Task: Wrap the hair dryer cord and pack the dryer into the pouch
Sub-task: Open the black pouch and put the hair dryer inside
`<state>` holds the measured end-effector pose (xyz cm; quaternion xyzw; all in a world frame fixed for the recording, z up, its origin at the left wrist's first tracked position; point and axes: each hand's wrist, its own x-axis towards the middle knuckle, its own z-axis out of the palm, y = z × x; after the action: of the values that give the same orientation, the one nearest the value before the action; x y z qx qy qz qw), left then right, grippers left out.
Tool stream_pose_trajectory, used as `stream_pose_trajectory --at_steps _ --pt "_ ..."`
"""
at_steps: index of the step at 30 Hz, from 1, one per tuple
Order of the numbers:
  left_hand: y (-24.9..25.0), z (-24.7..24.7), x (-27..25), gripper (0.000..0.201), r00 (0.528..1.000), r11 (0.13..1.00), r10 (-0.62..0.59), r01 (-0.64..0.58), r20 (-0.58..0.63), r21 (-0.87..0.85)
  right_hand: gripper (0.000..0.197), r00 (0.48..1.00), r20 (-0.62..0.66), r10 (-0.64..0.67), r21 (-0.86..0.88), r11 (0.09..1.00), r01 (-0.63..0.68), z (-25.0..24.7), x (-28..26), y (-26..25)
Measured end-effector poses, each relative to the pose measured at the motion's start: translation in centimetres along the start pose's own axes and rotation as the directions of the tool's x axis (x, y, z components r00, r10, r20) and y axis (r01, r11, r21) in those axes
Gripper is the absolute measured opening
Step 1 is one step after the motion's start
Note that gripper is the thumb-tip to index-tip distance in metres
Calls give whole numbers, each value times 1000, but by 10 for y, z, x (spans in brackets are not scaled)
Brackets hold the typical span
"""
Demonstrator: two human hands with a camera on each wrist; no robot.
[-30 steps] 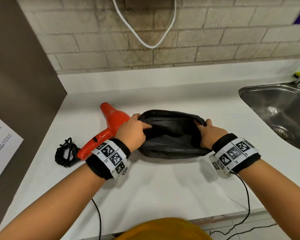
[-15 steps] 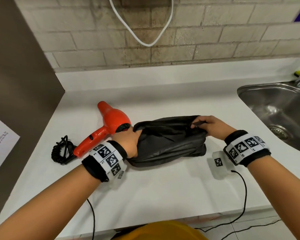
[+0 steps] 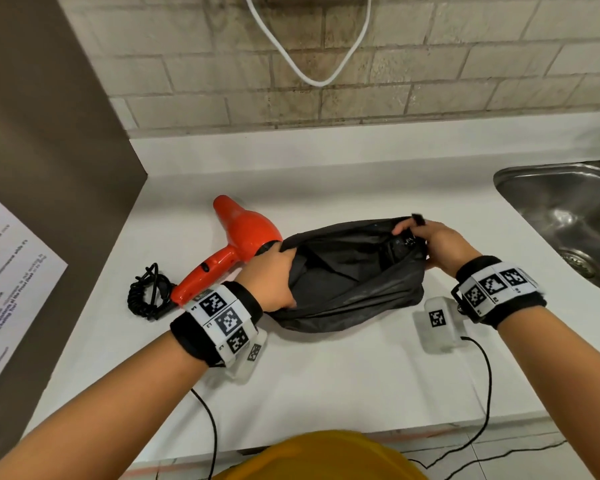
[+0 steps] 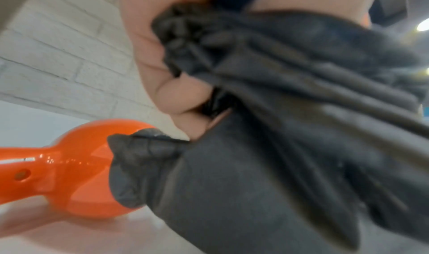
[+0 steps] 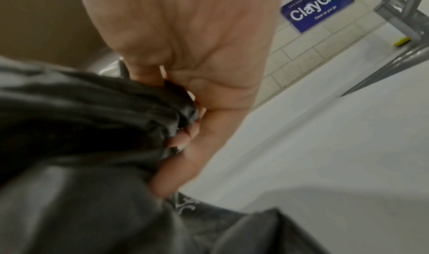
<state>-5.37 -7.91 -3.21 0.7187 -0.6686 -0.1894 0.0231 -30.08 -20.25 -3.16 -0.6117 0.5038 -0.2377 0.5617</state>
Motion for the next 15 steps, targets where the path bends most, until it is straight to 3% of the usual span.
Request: stream_pose_trajectory --at_steps 6,10,13,15 --pt "-17 -53 -30 79 975 979 67 -105 -210 -174 51 993 12 -120 332 937 109 24 7 -23" --pt "-41 -103 -51 64 951 964 -12 -72 -310 -257 60 985 59 -163 578 810 99 58 10 -47" --pt "-62 -128 -66 65 932 917 -133 -14 -337 -399 38 992 -22 -121 655 748 106 84 20 -62" --pt "-75 -137 -74 68 911 885 -205 16 -359 -465 22 994 -84 -72 550 828 107 103 23 -70"
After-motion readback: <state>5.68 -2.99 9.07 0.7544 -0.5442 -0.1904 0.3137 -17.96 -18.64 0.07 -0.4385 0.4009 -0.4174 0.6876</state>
